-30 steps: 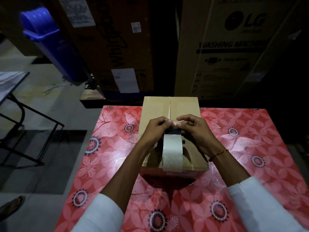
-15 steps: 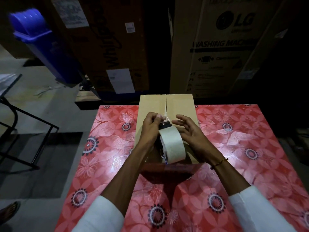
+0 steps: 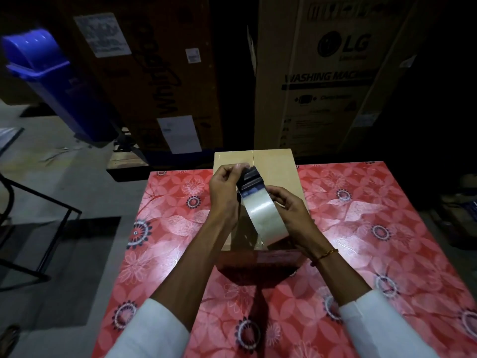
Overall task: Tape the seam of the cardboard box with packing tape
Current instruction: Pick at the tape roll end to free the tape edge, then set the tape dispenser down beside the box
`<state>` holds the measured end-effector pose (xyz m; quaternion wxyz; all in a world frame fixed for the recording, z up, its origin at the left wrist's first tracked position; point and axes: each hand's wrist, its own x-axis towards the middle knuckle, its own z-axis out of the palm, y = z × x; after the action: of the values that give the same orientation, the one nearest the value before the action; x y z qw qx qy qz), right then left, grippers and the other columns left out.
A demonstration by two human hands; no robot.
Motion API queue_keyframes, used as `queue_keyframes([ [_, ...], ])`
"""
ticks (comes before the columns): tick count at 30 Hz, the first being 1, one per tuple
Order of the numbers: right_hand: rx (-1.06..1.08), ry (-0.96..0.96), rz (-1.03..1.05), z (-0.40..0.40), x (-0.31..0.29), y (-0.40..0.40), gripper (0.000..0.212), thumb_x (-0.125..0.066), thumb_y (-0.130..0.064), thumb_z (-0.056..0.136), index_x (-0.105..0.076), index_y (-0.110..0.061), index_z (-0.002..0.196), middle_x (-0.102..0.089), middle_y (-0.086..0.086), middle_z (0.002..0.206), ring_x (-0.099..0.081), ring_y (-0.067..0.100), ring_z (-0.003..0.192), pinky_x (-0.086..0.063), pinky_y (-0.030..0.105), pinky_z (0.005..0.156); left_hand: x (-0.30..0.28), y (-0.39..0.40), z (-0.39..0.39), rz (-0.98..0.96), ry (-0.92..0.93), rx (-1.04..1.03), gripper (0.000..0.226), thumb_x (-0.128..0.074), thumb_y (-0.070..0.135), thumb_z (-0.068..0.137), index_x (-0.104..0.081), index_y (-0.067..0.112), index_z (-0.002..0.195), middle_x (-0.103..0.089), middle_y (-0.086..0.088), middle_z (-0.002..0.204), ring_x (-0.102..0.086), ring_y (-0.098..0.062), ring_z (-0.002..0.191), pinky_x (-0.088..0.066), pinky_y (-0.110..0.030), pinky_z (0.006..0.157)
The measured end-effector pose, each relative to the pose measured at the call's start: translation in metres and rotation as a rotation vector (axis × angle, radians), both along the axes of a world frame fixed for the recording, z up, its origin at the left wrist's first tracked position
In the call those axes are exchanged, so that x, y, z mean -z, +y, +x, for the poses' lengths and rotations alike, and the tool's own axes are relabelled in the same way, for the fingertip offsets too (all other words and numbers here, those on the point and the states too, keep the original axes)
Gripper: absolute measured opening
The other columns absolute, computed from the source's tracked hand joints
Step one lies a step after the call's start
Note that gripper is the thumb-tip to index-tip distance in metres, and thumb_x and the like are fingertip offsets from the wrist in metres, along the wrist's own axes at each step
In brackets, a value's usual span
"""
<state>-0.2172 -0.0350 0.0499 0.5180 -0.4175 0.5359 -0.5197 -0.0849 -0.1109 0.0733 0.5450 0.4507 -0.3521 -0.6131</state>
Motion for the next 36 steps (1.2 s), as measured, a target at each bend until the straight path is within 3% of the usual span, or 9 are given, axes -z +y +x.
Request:
queue_keyframes([
  [7, 0.099, -0.027, -0.004, 0.0, -0.001, 0.015, 0.021, -0.063, -0.016, 0.098, -0.071, -0.03, 0.112, -0.072, 0.004, 0.116, -0.069, 0.019, 0.093, -0.054, 0.029, 0.067, -0.007, -0.005, 0.011, 0.019, -0.104, 0.102, 0.011, -0.057, 0.009, 0.1, -0.064, 0.018, 0.101, -0.067, -0.008, 0.107, -0.063, -0.021, 0.098, -0.053, -0.03, 0.071],
  [10, 0.158, -0.029, -0.024, -0.004, -0.002, 0.022, 0.021, -0.066, -0.017, 0.095, -0.073, -0.032, 0.109, -0.073, 0.004, 0.116, -0.07, 0.021, 0.1, -0.055, 0.035, 0.076, -0.012, -0.005, 0.014, -0.007, -0.216, 0.191, 0.008, -0.058, 0.017, 0.1, -0.061, 0.015, 0.107, -0.066, -0.012, 0.112, -0.065, -0.024, 0.102, -0.057, -0.03, 0.075],
  [13, 0.202, -0.025, -0.031, -0.01, 0.0, 0.029, 0.024, -0.068, -0.018, 0.095, -0.072, -0.026, 0.116, -0.071, 0.009, 0.123, -0.07, 0.025, 0.106, -0.056, 0.039, 0.081, -0.015, 0.0, 0.009, -0.274, -0.614, 0.158, 0.021, -0.069, 0.023, 0.093, -0.06, 0.015, 0.11, -0.059, -0.002, 0.113, -0.06, -0.019, 0.1, -0.054, -0.03, 0.08],
  [15, 0.235, -0.014, -0.049, -0.012, -0.001, 0.035, 0.027, -0.069, -0.016, 0.094, -0.07, -0.021, 0.12, -0.072, 0.006, 0.12, -0.071, 0.023, 0.104, -0.056, 0.033, 0.08, -0.019, 0.006, 0.005, -0.49, -0.769, 0.045, 0.013, -0.068, 0.019, 0.092, -0.062, 0.012, 0.1, -0.057, -0.001, 0.104, -0.058, -0.016, 0.091, -0.048, -0.029, 0.075],
  [20, 0.309, 0.053, -0.114, -0.013, -0.01, 0.048, 0.027, -0.072, -0.009, 0.091, -0.068, -0.017, 0.116, -0.077, -0.009, 0.1, -0.074, 0.01, 0.087, -0.057, 0.025, 0.076, -0.029, 0.028, -0.006, -0.529, -0.795, 0.313, 0.023, -0.058, 0.029, 0.099, -0.072, 0.01, 0.102, -0.067, -0.005, 0.102, -0.064, -0.017, 0.093, -0.054, -0.039, 0.082],
  [26, 0.375, 0.243, -0.16, -0.022, -0.011, 0.065, 0.031, -0.075, -0.013, 0.089, -0.068, -0.018, 0.119, -0.073, -0.007, 0.111, -0.068, 0.007, 0.093, -0.053, 0.019, 0.078, -0.021, 0.043, -0.016, -0.543, -0.754, 0.481, 0.031, -0.061, 0.025, 0.097, -0.065, 0.013, 0.126, -0.063, -0.002, 0.126, -0.061, -0.014, 0.114, -0.05, -0.032, 0.094],
  [31, 0.419, 0.373, -0.151, -0.037, -0.007, 0.079, 0.032, -0.078, -0.018, 0.087, -0.069, -0.025, 0.117, -0.072, -0.014, 0.11, -0.066, 0.001, 0.095, -0.052, 0.016, 0.079, -0.016, 0.049, -0.029, -0.506, -0.674, 0.561, 0.03, -0.063, 0.024, 0.097, -0.064, 0.017, 0.126, -0.062, 0.0, 0.127, -0.059, -0.011, 0.114, -0.051, -0.034, 0.097],
  [34, 0.457, 0.37, -0.124, -0.052, -0.003, 0.084, 0.036, -0.08, -0.019, 0.085, -0.07, -0.023, 0.12, -0.072, -0.005, 0.112, -0.065, 0.0, 0.088, -0.056, 0.021, 0.073, -0.015, 0.055, -0.046, -0.479, -0.665, 0.584, 0.033, -0.062, 0.024, 0.097, -0.063, 0.017, 0.129, -0.064, -0.001, 0.131, -0.058, -0.012, 0.118, -0.048, -0.031, 0.098],
  [36, 0.474, 0.424, -0.117, -0.067, 0.002, 0.087, 0.034, -0.079, -0.019, 0.086, -0.072, -0.022, 0.119, -0.072, -0.003, 0.113, -0.067, 0.004, 0.093, -0.058, 0.028, 0.079, -0.012, 0.062, -0.062, -0.485, -0.688, 0.601, 0.034, -0.061, 0.024, 0.097, -0.062, 0.018, 0.131, -0.064, 0.0, 0.133, -0.057, -0.01, 0.118, -0.043, -0.027, 0.095],
])
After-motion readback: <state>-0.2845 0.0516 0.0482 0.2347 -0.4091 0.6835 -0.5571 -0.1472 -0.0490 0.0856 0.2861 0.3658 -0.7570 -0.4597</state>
